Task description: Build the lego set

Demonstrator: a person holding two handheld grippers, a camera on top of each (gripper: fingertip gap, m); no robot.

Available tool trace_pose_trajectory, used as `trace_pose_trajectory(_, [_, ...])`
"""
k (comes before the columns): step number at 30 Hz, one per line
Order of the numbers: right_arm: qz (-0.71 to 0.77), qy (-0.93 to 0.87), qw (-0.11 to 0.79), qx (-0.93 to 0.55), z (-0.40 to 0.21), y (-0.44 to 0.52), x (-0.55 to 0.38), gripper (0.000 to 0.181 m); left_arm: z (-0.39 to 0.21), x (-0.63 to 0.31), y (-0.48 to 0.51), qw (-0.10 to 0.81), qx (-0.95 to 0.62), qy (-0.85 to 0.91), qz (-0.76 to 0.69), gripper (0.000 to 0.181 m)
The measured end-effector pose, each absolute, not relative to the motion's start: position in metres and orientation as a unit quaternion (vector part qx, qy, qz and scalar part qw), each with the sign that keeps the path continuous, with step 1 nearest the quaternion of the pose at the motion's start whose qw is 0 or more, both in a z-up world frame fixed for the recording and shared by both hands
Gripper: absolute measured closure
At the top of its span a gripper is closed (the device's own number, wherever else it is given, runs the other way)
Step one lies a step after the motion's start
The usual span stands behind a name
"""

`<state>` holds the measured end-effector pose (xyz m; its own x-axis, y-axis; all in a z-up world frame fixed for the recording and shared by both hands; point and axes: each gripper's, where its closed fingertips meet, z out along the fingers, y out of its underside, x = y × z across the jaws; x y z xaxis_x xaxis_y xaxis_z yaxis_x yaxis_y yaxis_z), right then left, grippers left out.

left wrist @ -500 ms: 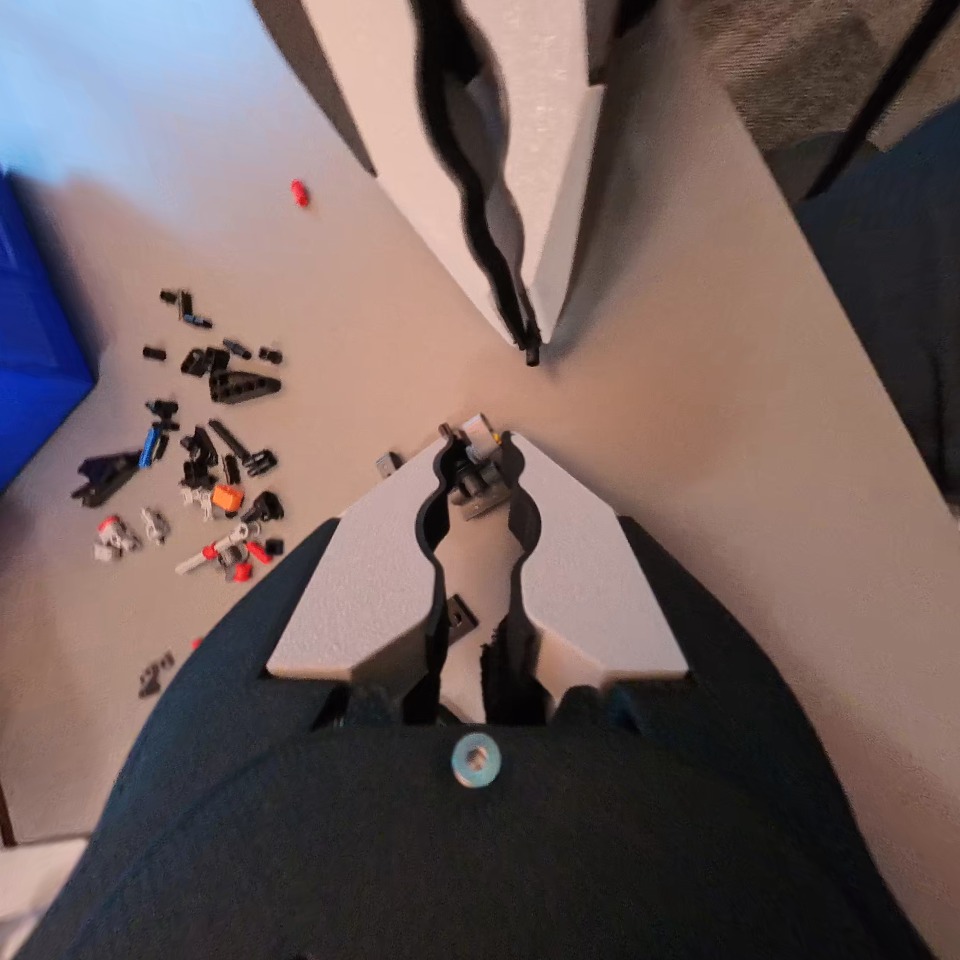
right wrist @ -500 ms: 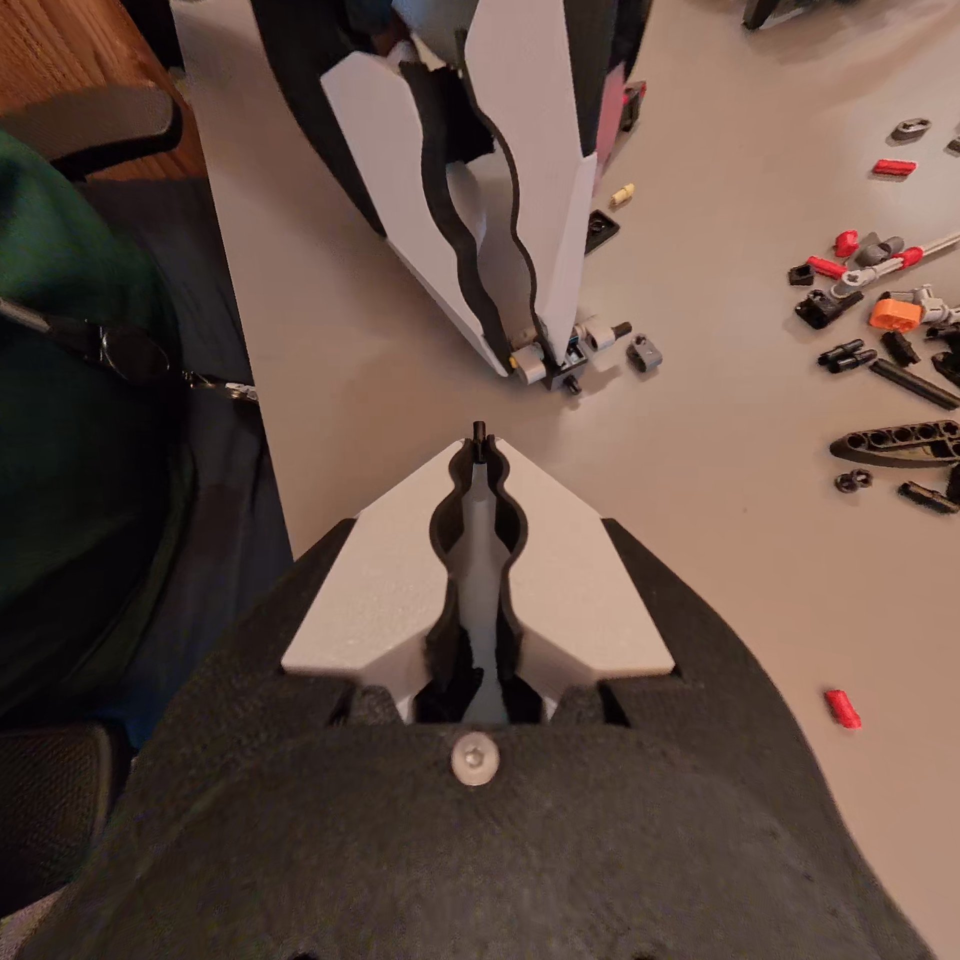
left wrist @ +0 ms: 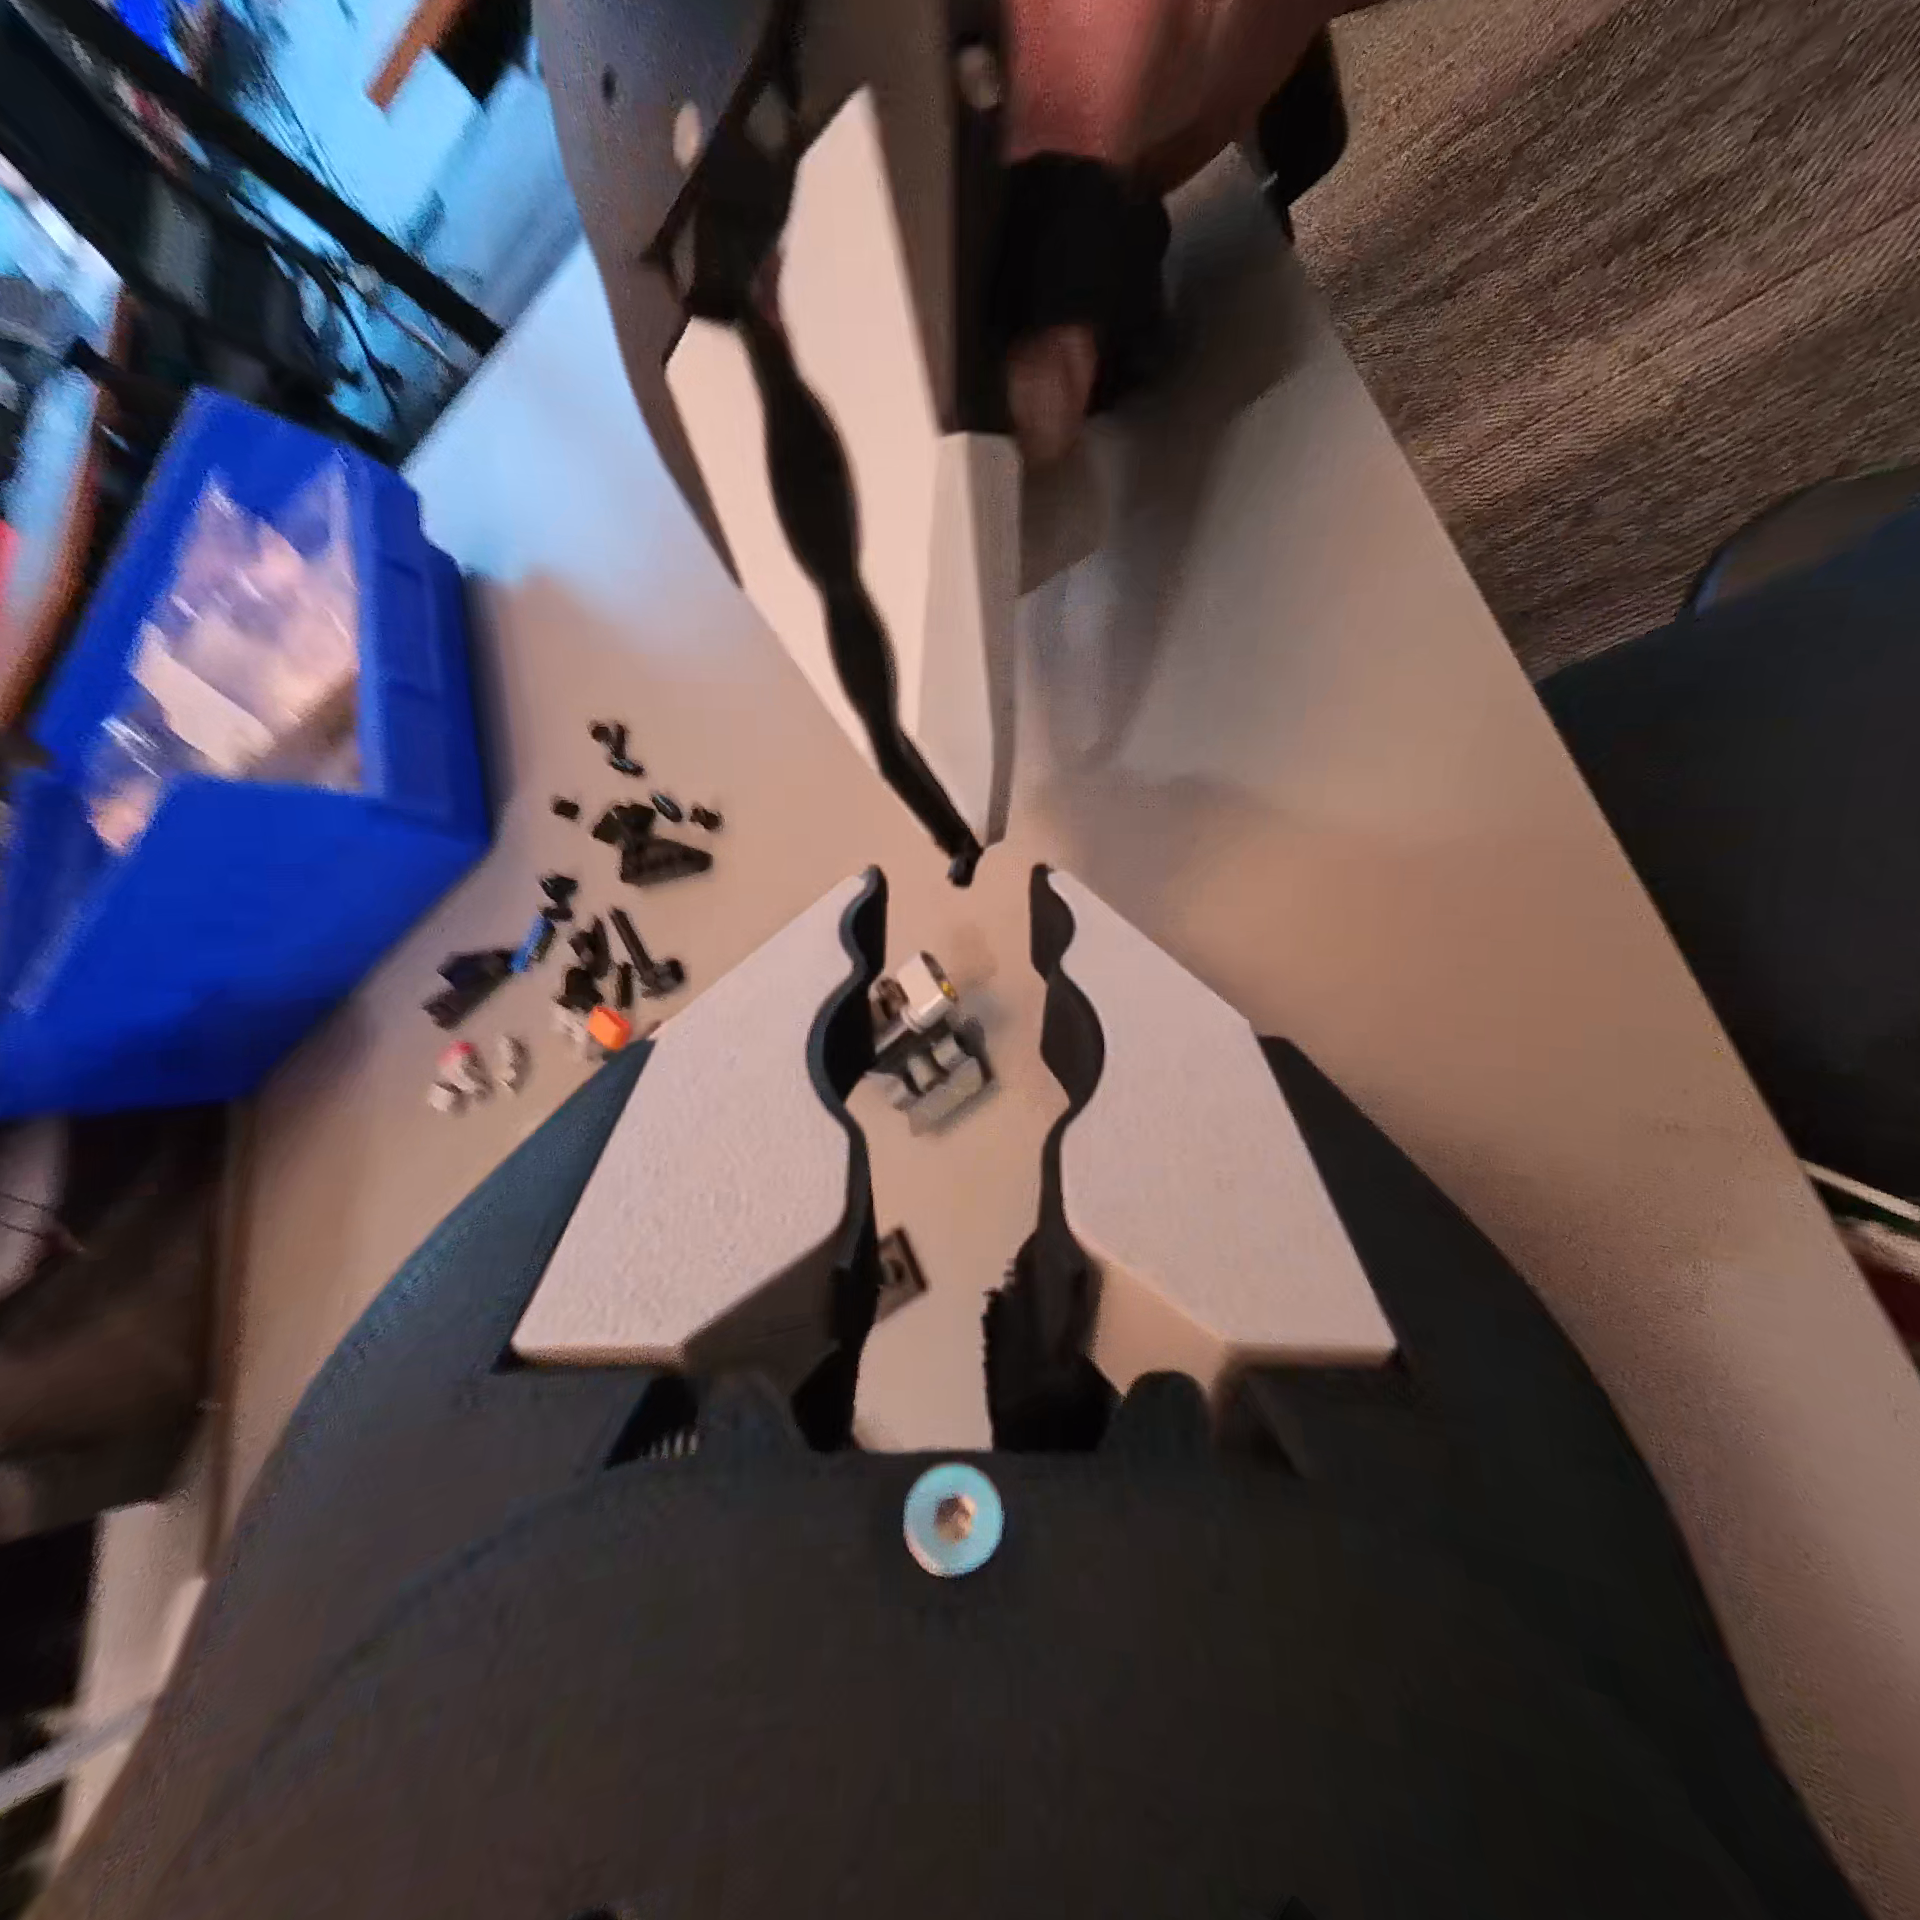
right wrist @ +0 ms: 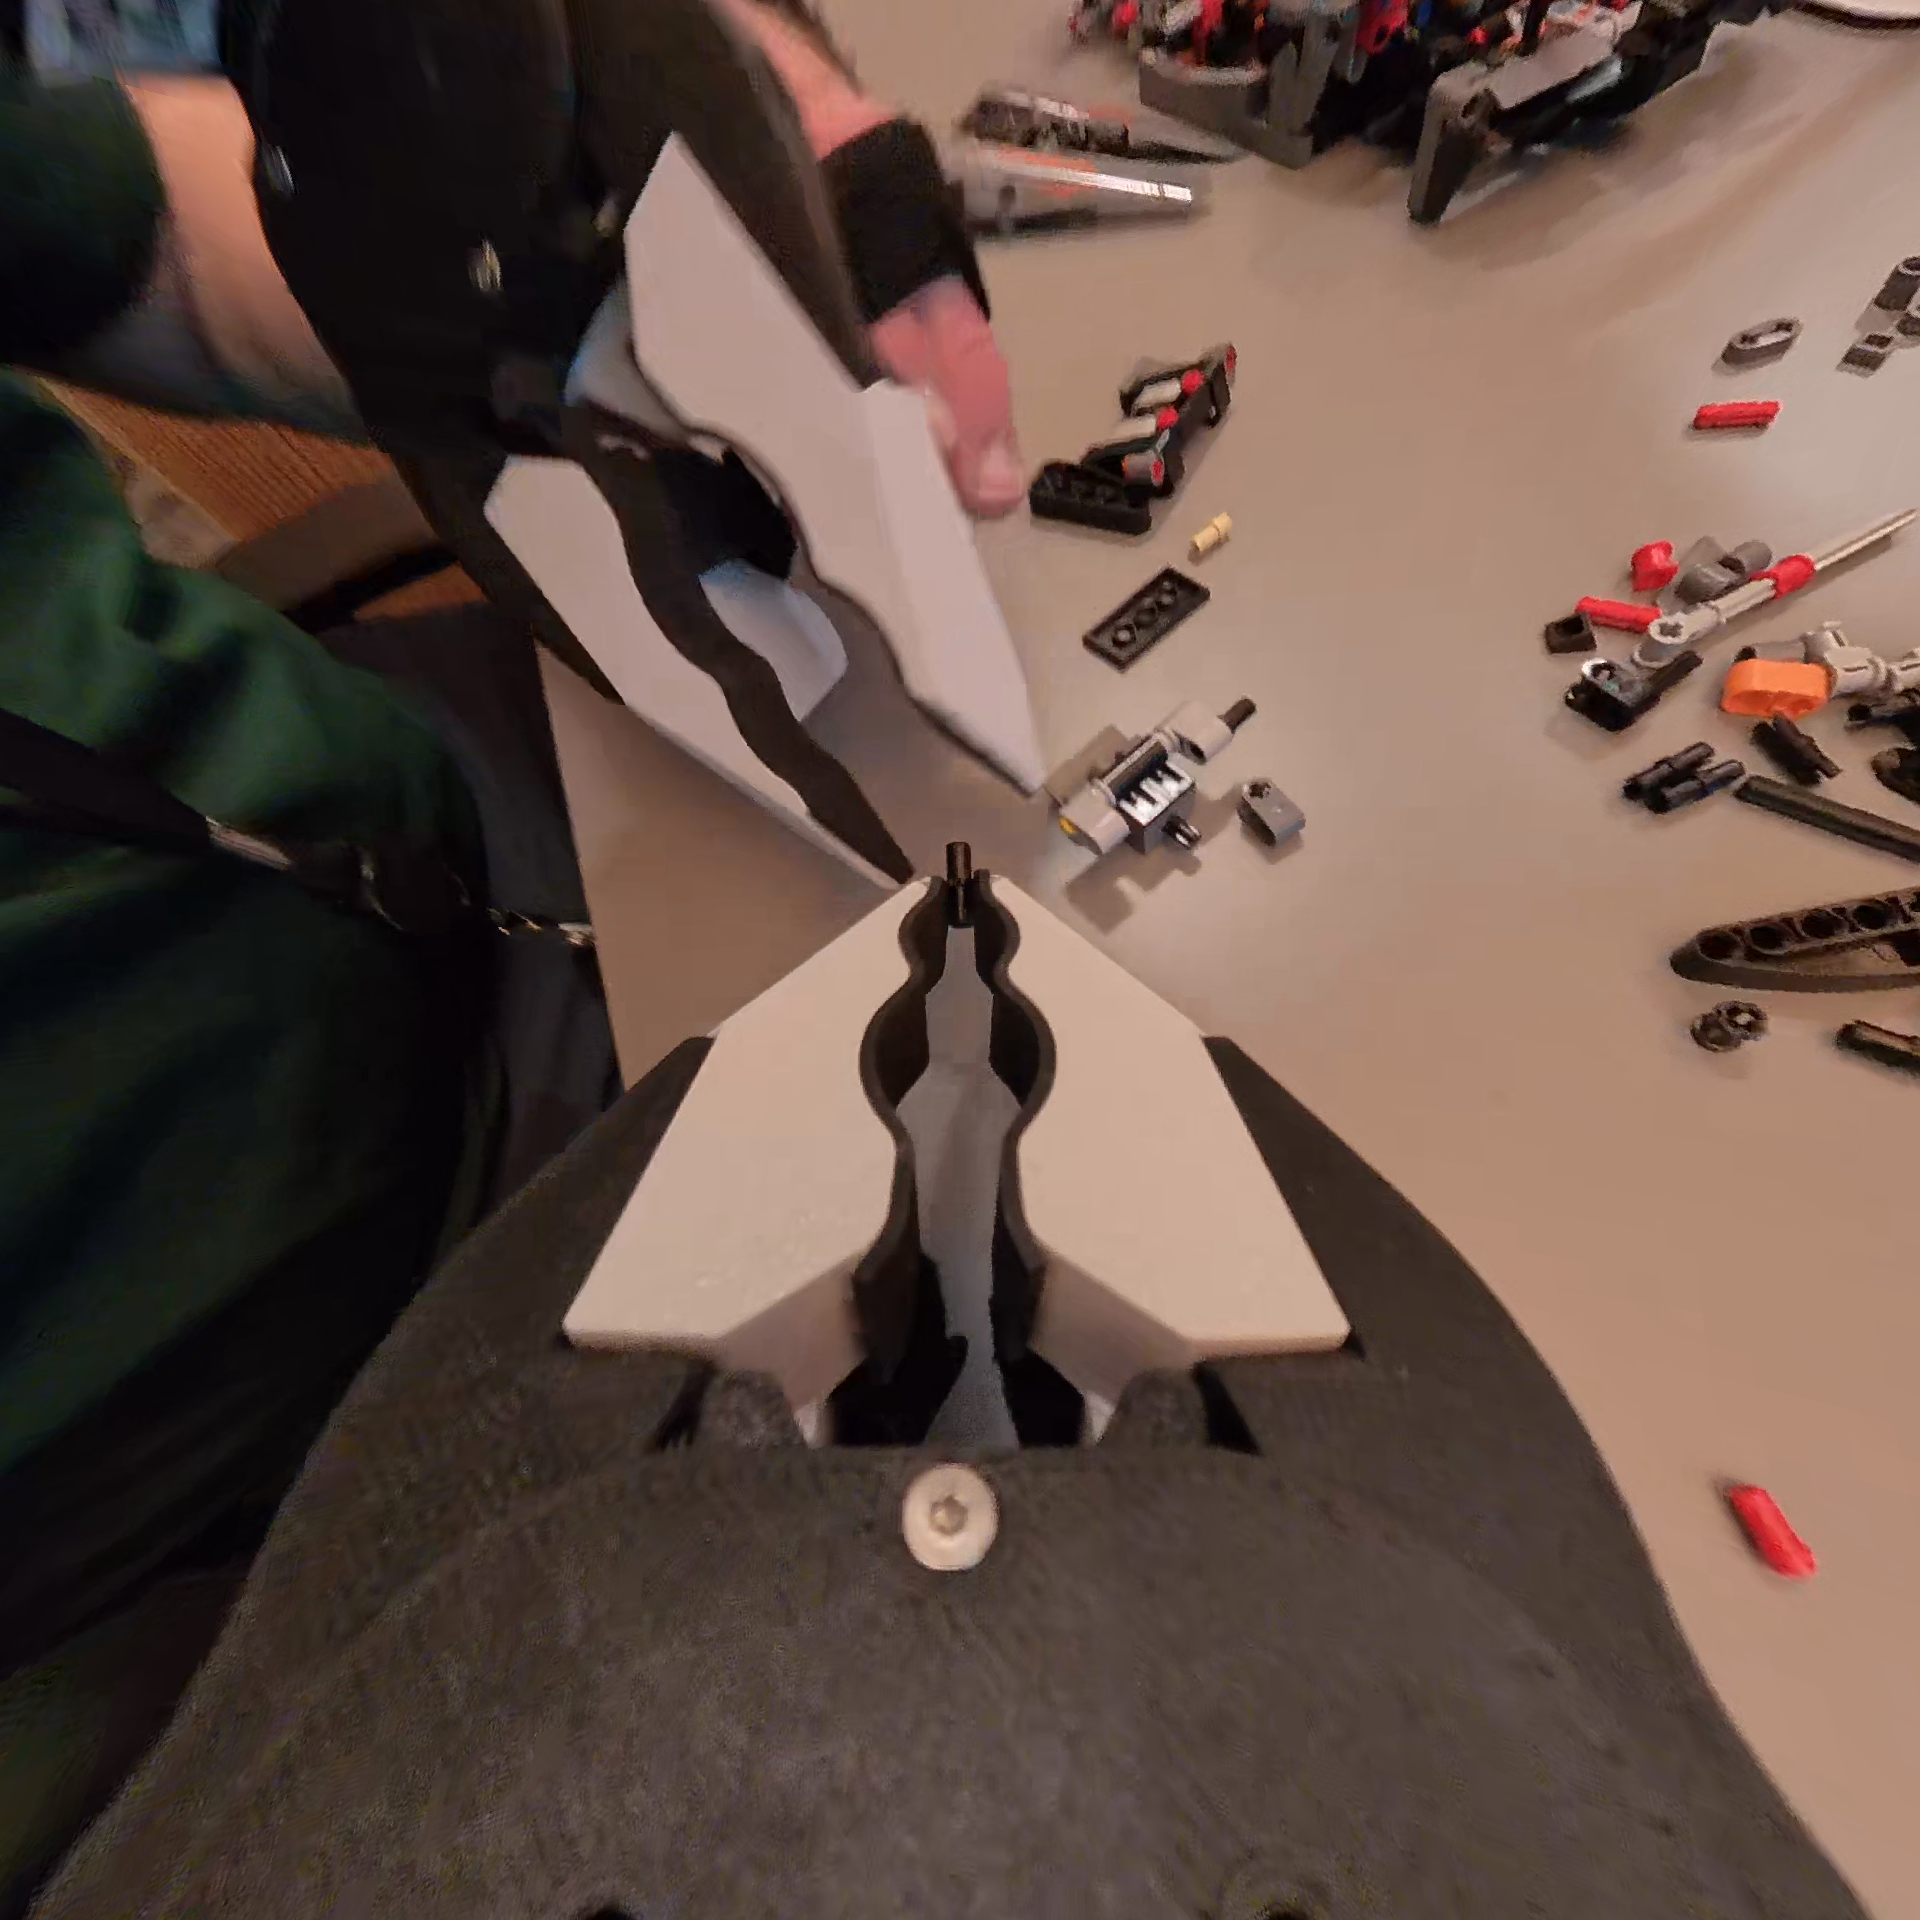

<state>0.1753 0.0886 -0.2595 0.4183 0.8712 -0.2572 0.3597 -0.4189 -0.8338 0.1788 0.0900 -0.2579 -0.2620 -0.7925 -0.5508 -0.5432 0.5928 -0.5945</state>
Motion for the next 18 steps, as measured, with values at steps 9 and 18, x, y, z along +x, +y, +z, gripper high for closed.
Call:
trace_pose_trajectory(9, [0.427, -0.372, 0.351, -0.746, -0.237, 0.088, 0.168, 0.179, -0.244, 0.181, 0.093, 0.49, -0.367, 0.785, -0.1, 0.178])
trace_pose_trajectory(18, [0.455, -0.297, 0.424, -0.724, -0.21, 0.104, 0.171, 0.17, -0.208, 0.18, 0.107, 0.547, -0.4, 0.715, -0.17, 0.179])
